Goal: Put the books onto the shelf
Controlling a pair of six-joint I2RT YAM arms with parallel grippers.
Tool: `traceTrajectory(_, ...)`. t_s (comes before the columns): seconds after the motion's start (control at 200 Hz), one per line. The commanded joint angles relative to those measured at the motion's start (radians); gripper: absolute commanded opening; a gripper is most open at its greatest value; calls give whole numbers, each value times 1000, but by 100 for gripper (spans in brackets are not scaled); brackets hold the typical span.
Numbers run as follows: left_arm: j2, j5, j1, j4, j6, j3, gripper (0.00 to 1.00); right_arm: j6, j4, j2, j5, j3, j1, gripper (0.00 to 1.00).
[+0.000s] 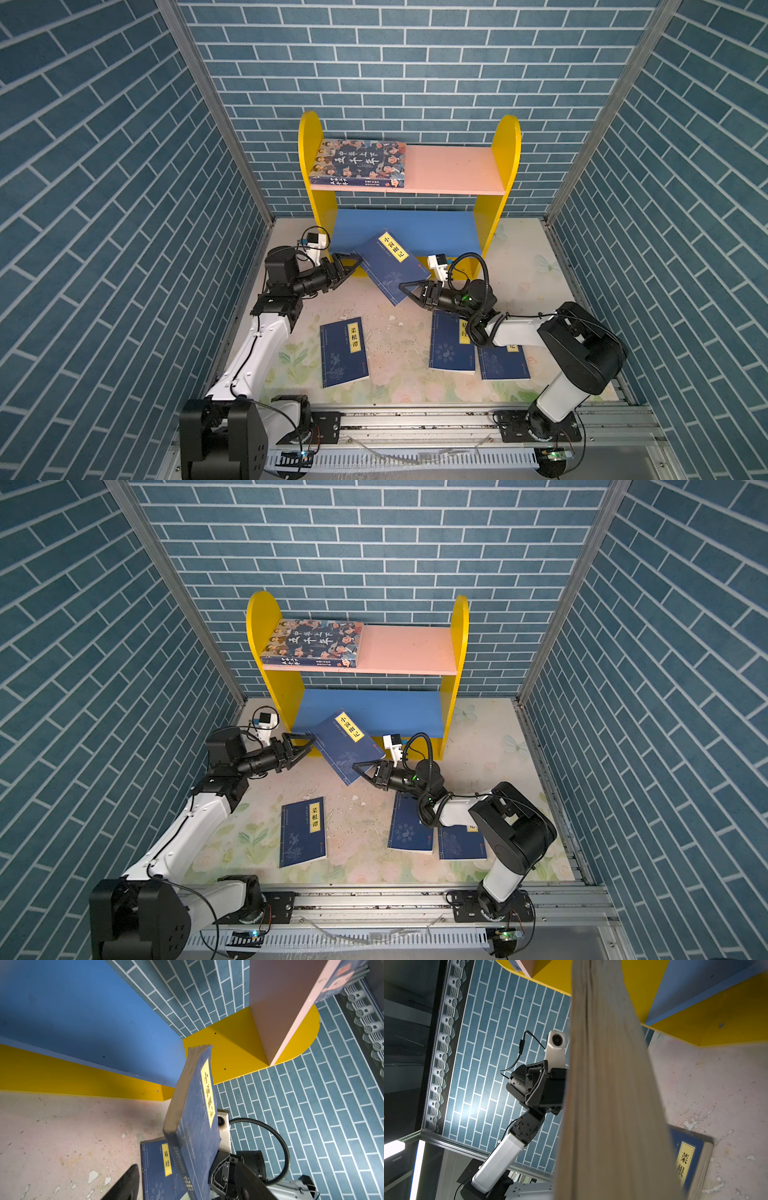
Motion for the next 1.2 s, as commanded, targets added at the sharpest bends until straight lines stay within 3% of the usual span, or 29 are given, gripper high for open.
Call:
traceTrajectory(0.0, -21, 70, 6, -52, 97, 9, 75, 9, 16, -30, -142, 34, -21, 0)
traceTrajectory(0.295, -17, 150, 5, -119, 165, 23, 74, 3, -55, -50, -306, 77, -50, 0)
traceTrajectory(0.47, -14, 183, 6, -129, 189, 14, 63, 0, -73, -52, -361, 93, -69, 0)
traceTrajectory(0.545, -18, 187, 6, -122, 187, 12, 53, -2, -80, -46, -373, 100, -79, 0)
traceTrajectory(0.795, -15, 161, 6, -88, 130, 12, 4, -1, -79, -7, -383, 127, -84, 0)
traceTrajectory(0.84, -15, 142, 6, -93, 129, 13, 0, 1, -82, -2, -378, 133, -84, 6)
traceTrajectory(1.015, -8, 79, 7, -87, 120, 23, 0, 4, -58, 4, -302, 117, -84, 32)
traceTrajectory(1.195, 32, 51, 13, 8, 21, 32, 0, 17, -5, 12, -213, 85, -84, 42)
